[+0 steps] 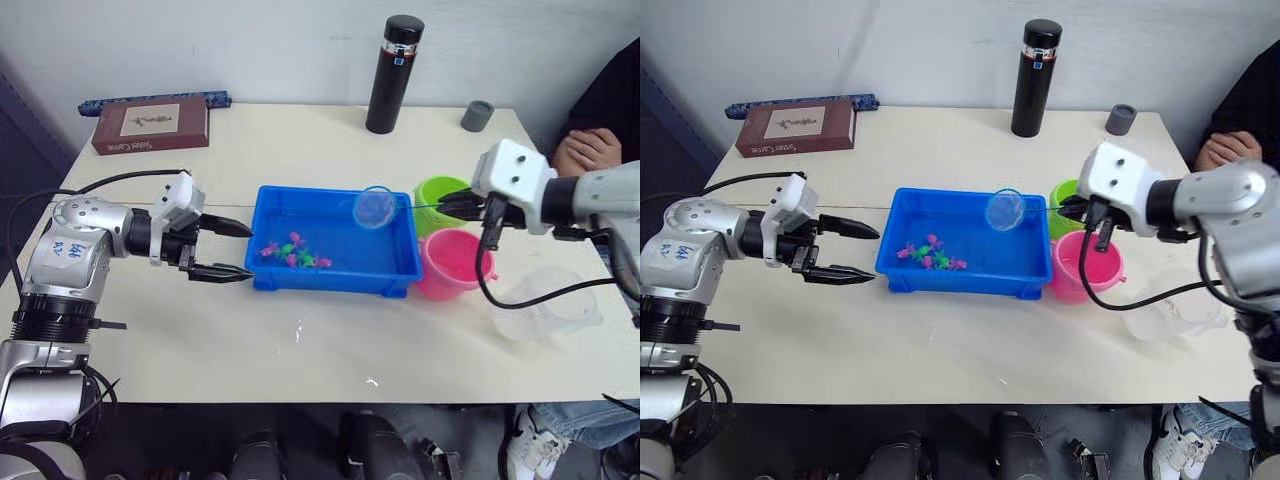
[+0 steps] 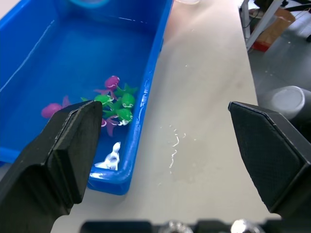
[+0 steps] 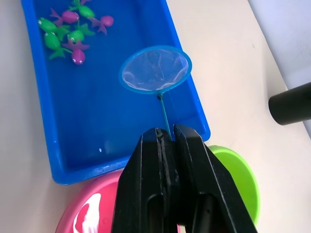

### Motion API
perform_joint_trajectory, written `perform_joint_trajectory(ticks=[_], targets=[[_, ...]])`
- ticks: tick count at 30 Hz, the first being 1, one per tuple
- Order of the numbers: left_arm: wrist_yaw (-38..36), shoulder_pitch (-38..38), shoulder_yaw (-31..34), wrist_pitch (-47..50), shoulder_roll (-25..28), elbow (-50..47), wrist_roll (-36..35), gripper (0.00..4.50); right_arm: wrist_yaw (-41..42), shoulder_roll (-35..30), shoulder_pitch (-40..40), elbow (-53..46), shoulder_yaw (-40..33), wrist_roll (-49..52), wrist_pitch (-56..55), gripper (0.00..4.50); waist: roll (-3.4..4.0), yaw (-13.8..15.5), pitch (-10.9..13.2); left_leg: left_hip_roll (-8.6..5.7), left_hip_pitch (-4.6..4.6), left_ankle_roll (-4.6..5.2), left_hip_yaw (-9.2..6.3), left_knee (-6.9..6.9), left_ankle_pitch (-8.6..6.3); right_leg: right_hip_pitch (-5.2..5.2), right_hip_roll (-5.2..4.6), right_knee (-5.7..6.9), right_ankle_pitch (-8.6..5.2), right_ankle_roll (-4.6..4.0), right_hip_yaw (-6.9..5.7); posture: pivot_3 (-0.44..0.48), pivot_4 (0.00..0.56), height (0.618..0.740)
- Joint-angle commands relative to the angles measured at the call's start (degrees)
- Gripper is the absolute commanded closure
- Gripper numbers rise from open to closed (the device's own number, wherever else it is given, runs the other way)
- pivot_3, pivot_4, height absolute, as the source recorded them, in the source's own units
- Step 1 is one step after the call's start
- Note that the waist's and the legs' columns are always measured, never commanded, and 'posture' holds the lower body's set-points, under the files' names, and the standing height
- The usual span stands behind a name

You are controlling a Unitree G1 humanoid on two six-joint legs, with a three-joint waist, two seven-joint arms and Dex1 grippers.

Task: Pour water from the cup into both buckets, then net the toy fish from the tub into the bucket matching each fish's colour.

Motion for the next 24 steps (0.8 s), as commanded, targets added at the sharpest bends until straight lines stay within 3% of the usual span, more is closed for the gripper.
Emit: perform_joint_trajectory(ticks=[1,24], targets=[[-0.21,-0.99,0.06,0.52,0.66,-0.26,0.50,0.04,-2.65,2.28,1.78,-0.93,1.29,-3.66,-2.28,4.50,0.00,-0.04,0.00,0.01,0.00,0.00,0.06,0.00,0.00,-0.01,0.01,0.13,0.00,0.00,0.00,0.000,0.150,0.740],[-0.84,-3.54,0.04,1.87,1.16,-0.08,1.10,0.04,-5.31,13.77,6.19,-0.89,6.73,-9.66,-1.78,4.50,0.02,-0.12,0.01,0.00,0.00,-0.01,0.15,0.01,0.00,-0.03,0.03,0.32,0.00,0.00,0.01,0.000,0.150,0.740]])
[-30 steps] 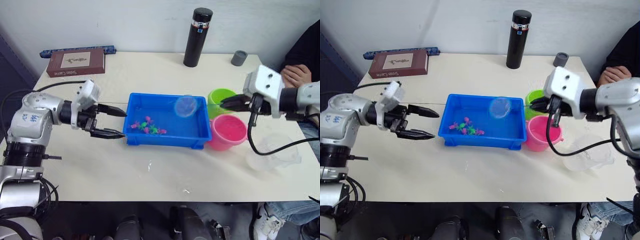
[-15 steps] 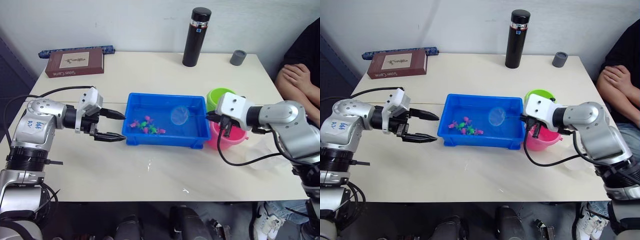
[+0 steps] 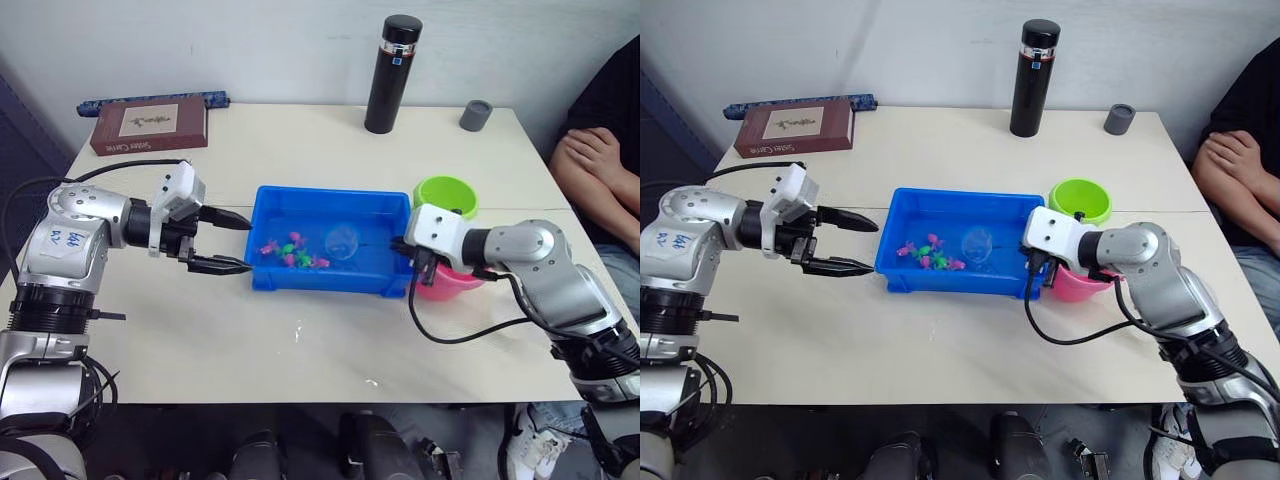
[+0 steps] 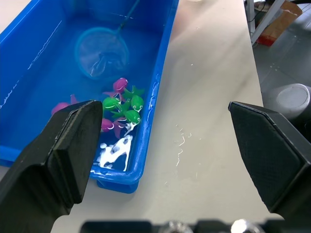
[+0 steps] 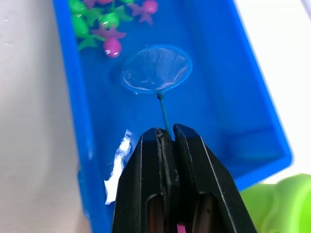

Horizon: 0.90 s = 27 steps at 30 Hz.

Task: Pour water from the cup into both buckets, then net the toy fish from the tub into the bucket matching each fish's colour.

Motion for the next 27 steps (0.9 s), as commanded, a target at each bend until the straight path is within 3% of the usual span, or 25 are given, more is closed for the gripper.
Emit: perform_joint_trajectory(ticks=[1,16,27], targets=[[0.35,-0.49,0.74,-0.17,0.35,-0.94,-0.04,0.04,0.01,1.00,-0.10,-1.05,-0.55,-0.05,0.46,4.50,0.00,-0.01,0.00,0.00,0.00,0.00,0.00,0.00,0.00,0.00,0.00,0.01,0.00,0.00,0.00,0.000,0.150,0.740],[1.21,-0.24,0.72,-0.56,0.02,-1.07,-0.15,0.04,-0.81,5.79,-1.13,-2.73,-3.78,4.01,9.46,4.50,0.00,0.07,0.00,-0.01,0.00,0.00,-0.01,0.03,0.00,0.00,-0.01,0.03,0.00,0.00,0.00,0.000,0.150,0.740],[2.85,0.42,0.73,-1.63,-3.97,0.81,-0.31,0.04,-2.82,5.76,-0.31,-8.51,-9.72,12.03,21.61,4.50,0.00,0.06,0.00,-0.01,0.00,0.00,-0.02,0.03,0.00,0.00,-0.01,0.04,0.00,0.00,0.00,0.000,0.150,0.740]])
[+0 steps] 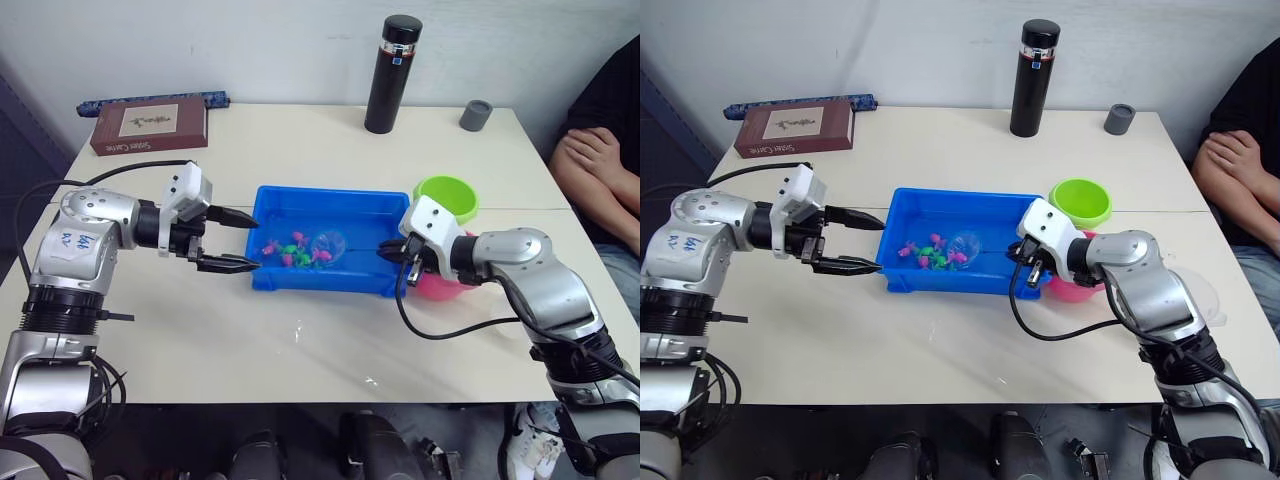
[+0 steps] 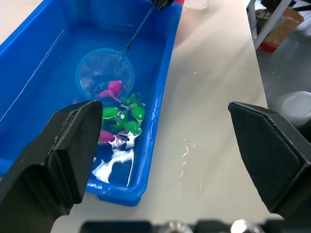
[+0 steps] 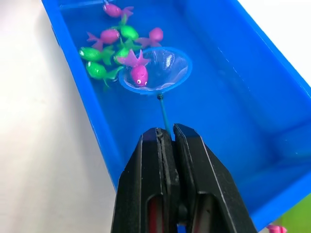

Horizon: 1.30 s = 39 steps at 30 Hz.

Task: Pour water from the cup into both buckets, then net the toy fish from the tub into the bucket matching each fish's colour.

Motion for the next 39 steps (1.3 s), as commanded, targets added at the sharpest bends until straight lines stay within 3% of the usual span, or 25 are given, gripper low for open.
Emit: perform_joint_trajectory(ticks=[1,7,16,19,24,28,34,39], targets=[[0.62,0.33,0.82,-0.45,-0.88,0.35,-0.50,0.04,-1.11,-0.48,0.12,-4.06,-3.61,2.92,3.08,4.50,0.00,0.00,0.00,0.00,0.00,0.00,0.00,0.00,0.00,0.00,0.00,0.00,0.00,0.00,0.00,0.000,0.150,0.740],[4.13,-0.26,4.03,5.31,-7.96,-1.32,-7.00,0.04,-5.24,-1.43,7.01,-14.38,-13.50,9.02,12.11,4.50,-0.01,0.40,0.00,-0.02,-0.09,0.00,-0.03,0.00,0.00,0.00,-0.03,-0.05,0.00,0.01,-0.05,0.000,0.150,0.740],[2.36,-5.14,1.01,1.80,-15.09,4.26,-5.88,0.04,-9.37,-4.72,19.74,-30.27,-34.13,18.31,24.68,4.50,0.00,0.35,0.00,-0.12,-0.06,0.00,-0.04,0.04,0.00,0.02,0.12,-0.01,0.01,0.02,-0.03,0.000,0.150,0.740],[1.28,-6.62,-1.23,-1.33,-17.84,7.45,-4.01,0.04,-10.25,-5.09,24.59,-35.55,-45.04,20.37,29.79,4.50,0.04,0.41,-0.03,-0.12,-0.02,0.00,-0.05,0.04,0.00,0.03,0.20,-0.01,0.01,0.02,0.00,0.000,0.150,0.740],[-0.79,-7.90,-4.12,-6.32,-20.51,12.01,-0.97,0.04,-10.77,-6.59,32.62,-39.64,-55.83,20.39,31.28,4.50,0.04,0.39,-0.03,-0.45,0.02,0.00,-0.12,0.03,0.00,0.05,0.24,-0.21,0.01,0.02,0.08,0.000,0.150,0.740],[-1.44,-9.71,-4.63,-8.78,-22.43,15.29,0.13,0.04,-11.26,-7.83,40.51,-40.60,-59.30,17.32,26.14,4.50,0.04,0.43,-0.03,-0.55,0.05,0.03,-0.32,-0.06,0.01,0.05,0.24,-0.24,0.01,0.03,0.12,0.000,0.150,0.740],[-2.14,-12.58,-4.02,-11.44,-24.05,20.20,0.99,0.04,-13.04,-12.40,49.77,-39.69,-54.54,4.95,6.88,4.50,0.04,0.12,-0.03,-0.75,0.10,0.13,-0.28,-0.10,0.07,0.08,0.18,-0.27,0.09,0.19,0.26,0.000,0.150,0.740],[-2.53,-13.81,-3.66,-12.15,-24.19,21.67,1.33,0.04,-14.21,-19.46,60.10,-34.27,-48.14,-16.46,-21.09,4.50,0.04,0.29,-0.03,-0.76,0.15,0.14,-0.24,-0.17,0.09,0.10,0.20,-0.36,0.11,0.22,0.30,0.000,0.150,0.740]])
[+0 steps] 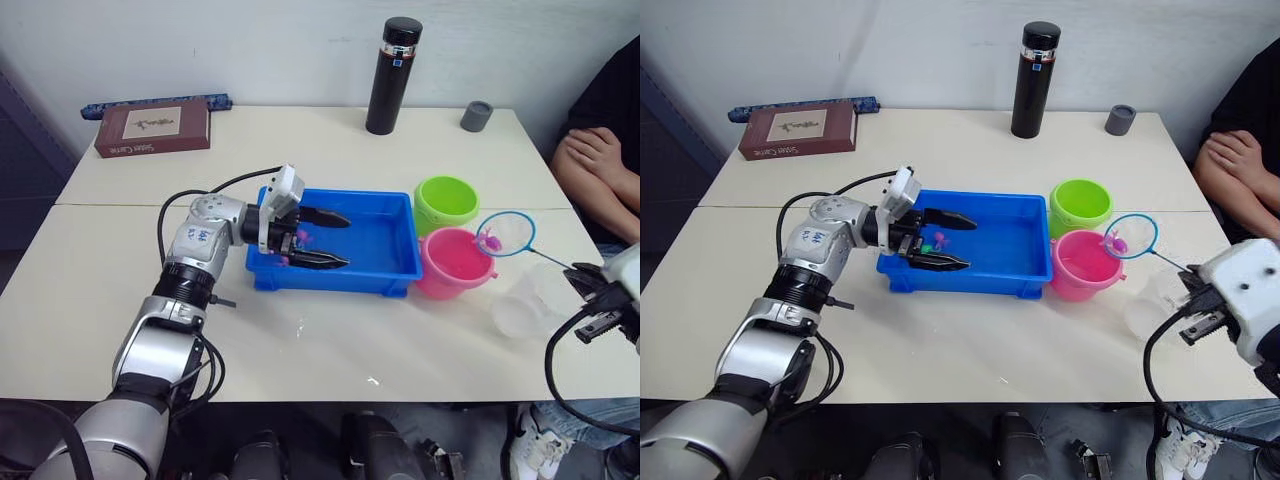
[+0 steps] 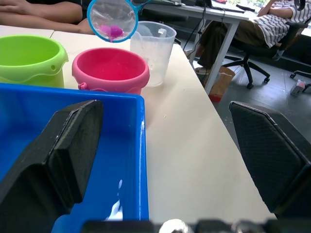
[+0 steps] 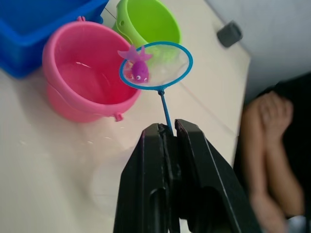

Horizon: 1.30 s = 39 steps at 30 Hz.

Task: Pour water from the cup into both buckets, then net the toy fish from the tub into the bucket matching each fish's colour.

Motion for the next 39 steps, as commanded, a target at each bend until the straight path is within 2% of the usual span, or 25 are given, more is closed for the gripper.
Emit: perform_joint_trajectory(ticks=[1,8,14,20,24,27,30,34,37,39], targets=[[-0.67,-1.80,1.22,-0.96,0.06,-0.08,0.01,0.04,-1.50,-2.41,3.67,3.24,1.51,-13.40,-18.09,4.50,0.00,0.02,0.00,0.00,-0.04,0.01,0.02,-0.01,0.01,0.00,0.01,-0.06,0.02,0.04,-0.02,0.000,0.150,0.740],[-0.63,-2.06,1.64,-1.42,0.23,0.61,0.49,0.04,-4.89,-4.83,6.33,11.43,0.31,-31.23,-43.83,4.50,0.00,0.00,0.00,-0.06,-0.03,0.06,0.16,-0.02,0.03,0.03,-0.04,-0.17,0.08,0.14,0.02,0.000,0.150,0.740],[-0.56,-2.50,1.82,-2.16,0.33,1.76,0.79,0.04,-3.33,-1.80,8.19,13.81,-1.92,-34.30,-54.00,4.50,0.00,0.01,0.00,-0.05,-0.02,0.06,0.25,-0.02,0.03,0.03,-0.02,-0.17,0.08,0.14,0.01,0.000,0.150,0.740],[-0.79,-3.02,1.87,-3.16,0.38,3.18,1.16,0.04,-3.34,-1.47,4.05,15.35,-3.50,-35.59,-56.33,4.50,0.00,-0.20,0.00,-0.05,0.01,0.07,0.25,0.00,0.04,0.04,-0.03,-0.15,0.08,0.15,0.07,0.000,0.150,0.740],[-0.84,-3.03,1.88,-3.55,0.41,3.45,1.32,0.04,-1.12,-0.71,4.13,15.11,-0.66,-35.55,-57.85,4.50,0.00,-0.08,0.00,-0.04,0.04,0.06,0.25,-0.03,0.04,0.04,-0.01,-0.13,0.08,0.14,0.07,0.000,0.150,0.740],[-0.97,-2.95,1.94,-3.75,0.47,3.53,1.37,0.04,-0.43,0.02,4.49,16.78,-0.81,-36.00,-58.11,4.50,0.00,-0.02,0.00,-0.05,0.01,0.07,0.26,-0.03,0.04,0.04,-0.03,-0.16,0.08,0.15,0.07,0.000,0.150,0.740],[-0.96,-3.03,2.13,-3.84,0.57,3.61,1.53,0.04,-1.64,0.04,1.57,17.44,-2.05,-36.01,-57.63,4.50,0.00,-0.15,0.00,-0.08,0.01,0.09,0.25,-0.02,0.04,0.04,-0.08,-0.15,0.09,0.15,0.08,0.000,0.150,0.740],[-0.91,-3.19,2.31,-4.08,0.59,3.94,1.68,0.04,1.71,0.38,3.89,16.94,0.75,-33.98,-59.79,4.50,0.00,-0.08,0.00,-0.06,0.05,0.08,0.24,-0.03,0.05,0.04,-0.04,-0.10,0.09,0.15,0.08,0.000,0.150,0.740],[-0.85,-3.32,2.34,-4.29,0.52,4.09,1.74,0.04,-0.12,1.14,1.55,17.18,-0.05,-34.21,-58.97,4.50,0.00,-0.05,0.00,-0.06,0.03,0.08,0.25,-0.04,0.05,0.04,-0.05,-0.12,0.08,0.15,0.05,0.000,0.150,0.740],[-0.82,-3.52,2.40,-4.23,0.45,4.11,1.74,0.04,1.54,0.46,1.29,17.54,0.39,-33.99,-58.44,4.50,0.00,-0.20,0.00,-0.12,0.05,0.13,0.24,-0.02,0.06,0.04,-0.13,-0.10,0.11,0.19,0.15,0.000,0.150,0.740]])
